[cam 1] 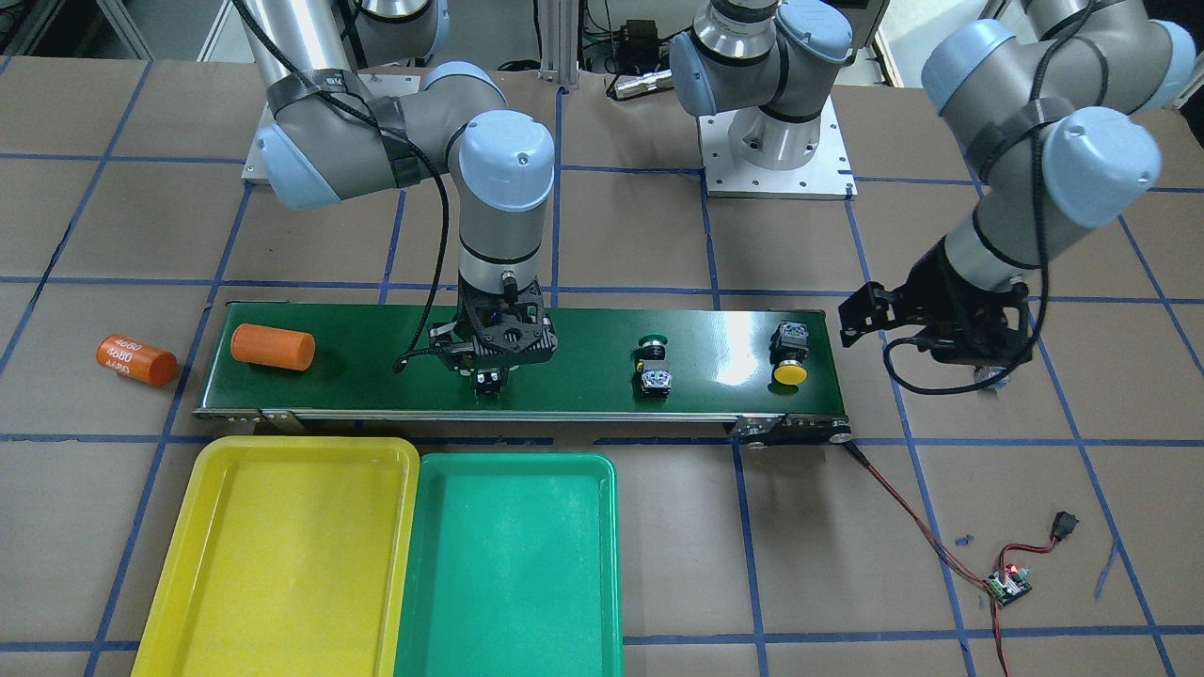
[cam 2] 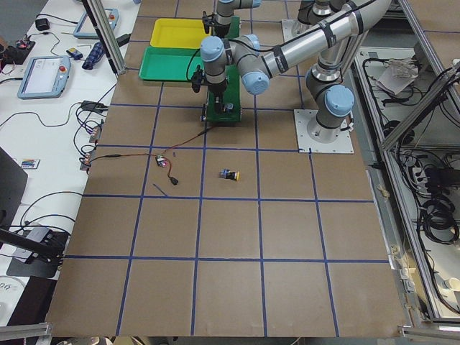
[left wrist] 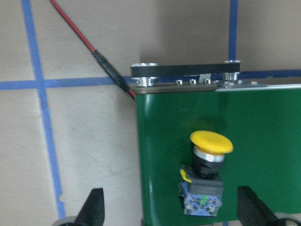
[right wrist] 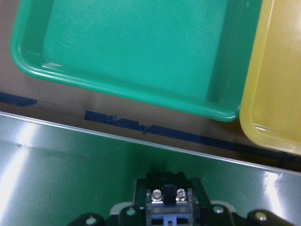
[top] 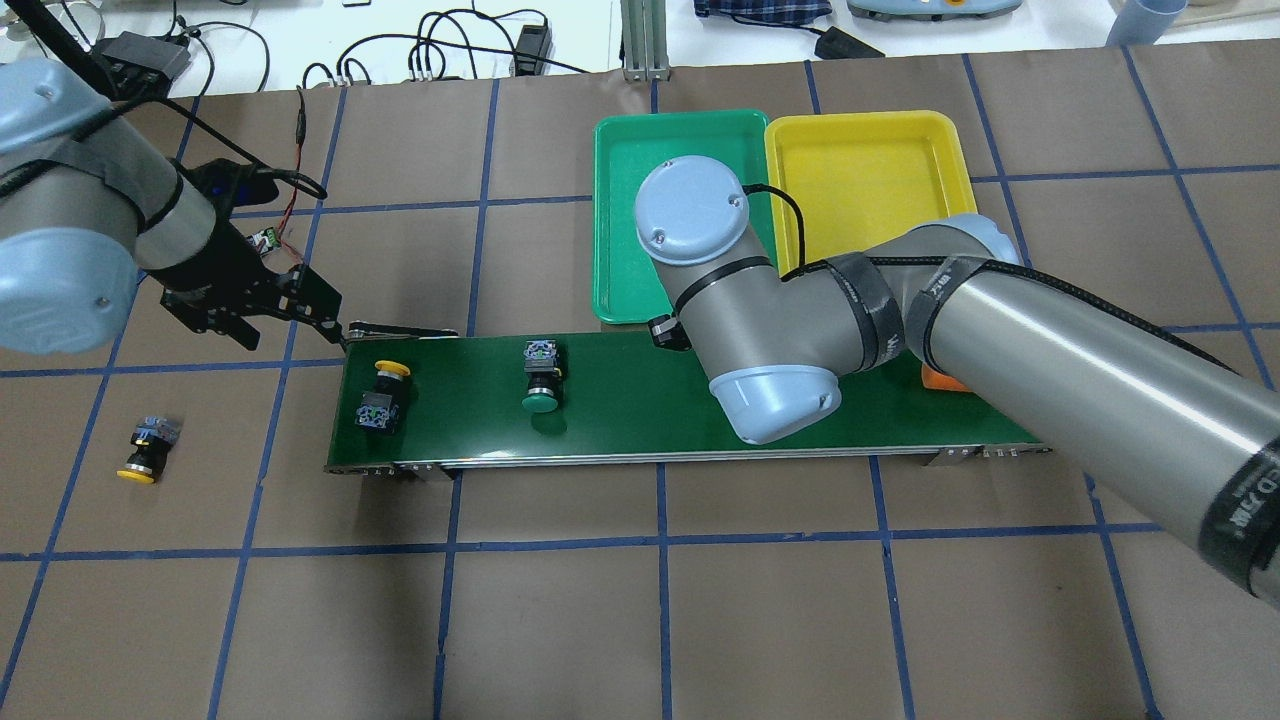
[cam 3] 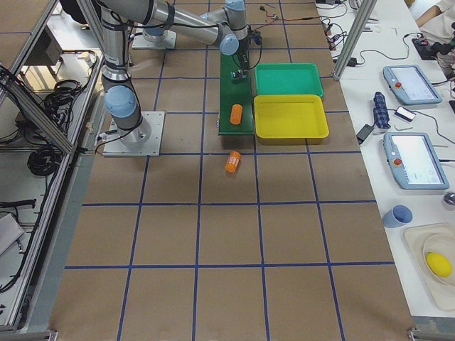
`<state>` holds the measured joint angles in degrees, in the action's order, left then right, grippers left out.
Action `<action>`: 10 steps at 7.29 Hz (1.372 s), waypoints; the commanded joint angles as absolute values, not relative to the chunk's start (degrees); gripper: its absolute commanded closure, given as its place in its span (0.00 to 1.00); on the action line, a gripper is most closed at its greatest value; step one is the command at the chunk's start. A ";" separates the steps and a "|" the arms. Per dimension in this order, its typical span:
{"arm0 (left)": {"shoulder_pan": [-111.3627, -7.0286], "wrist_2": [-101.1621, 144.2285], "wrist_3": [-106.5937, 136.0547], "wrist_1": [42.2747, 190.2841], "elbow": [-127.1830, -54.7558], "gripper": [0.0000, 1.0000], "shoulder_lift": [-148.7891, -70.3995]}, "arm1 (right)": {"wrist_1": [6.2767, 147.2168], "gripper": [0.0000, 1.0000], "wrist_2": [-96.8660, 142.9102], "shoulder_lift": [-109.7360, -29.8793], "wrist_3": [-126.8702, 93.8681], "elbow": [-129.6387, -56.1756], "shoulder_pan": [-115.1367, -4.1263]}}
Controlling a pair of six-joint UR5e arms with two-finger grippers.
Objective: Sort buttons by color to trays
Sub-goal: 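Drop green button in green tray with right while left grasps yellow button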
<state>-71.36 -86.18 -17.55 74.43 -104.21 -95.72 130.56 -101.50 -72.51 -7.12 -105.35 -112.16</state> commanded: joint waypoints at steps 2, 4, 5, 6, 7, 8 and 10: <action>-59.02 -86.40 -25.96 74.80 -100.81 0.00 -99.74 | 132.01 1.00 -102.22 -72.25 -2.14 -101.19 -111.27; -54.51 -86.31 -38.28 71.20 -102.03 0.00 -103.34 | 131.66 1.00 -101.61 -69.72 1.04 -94.78 -109.79; -52.32 -86.40 -39.45 63.62 -103.96 0.00 -106.06 | 131.83 1.00 -101.43 -66.91 2.27 -91.61 -108.73; -51.86 -86.48 -41.12 56.41 -107.19 0.00 -108.17 | 131.84 1.00 -101.16 -63.40 3.76 -87.23 -107.42; -51.86 -87.27 -41.13 54.25 -109.75 0.00 -109.41 | 131.84 1.00 -100.99 -59.63 4.04 -82.92 -106.79; -51.77 -91.36 -41.39 54.40 -111.25 0.00 -110.38 | 132.18 1.00 -98.55 -55.94 3.87 -79.40 -106.35; -51.77 -92.02 -41.48 53.88 -111.36 0.00 -111.53 | 133.49 0.01 -96.85 -51.87 3.08 -77.86 -104.86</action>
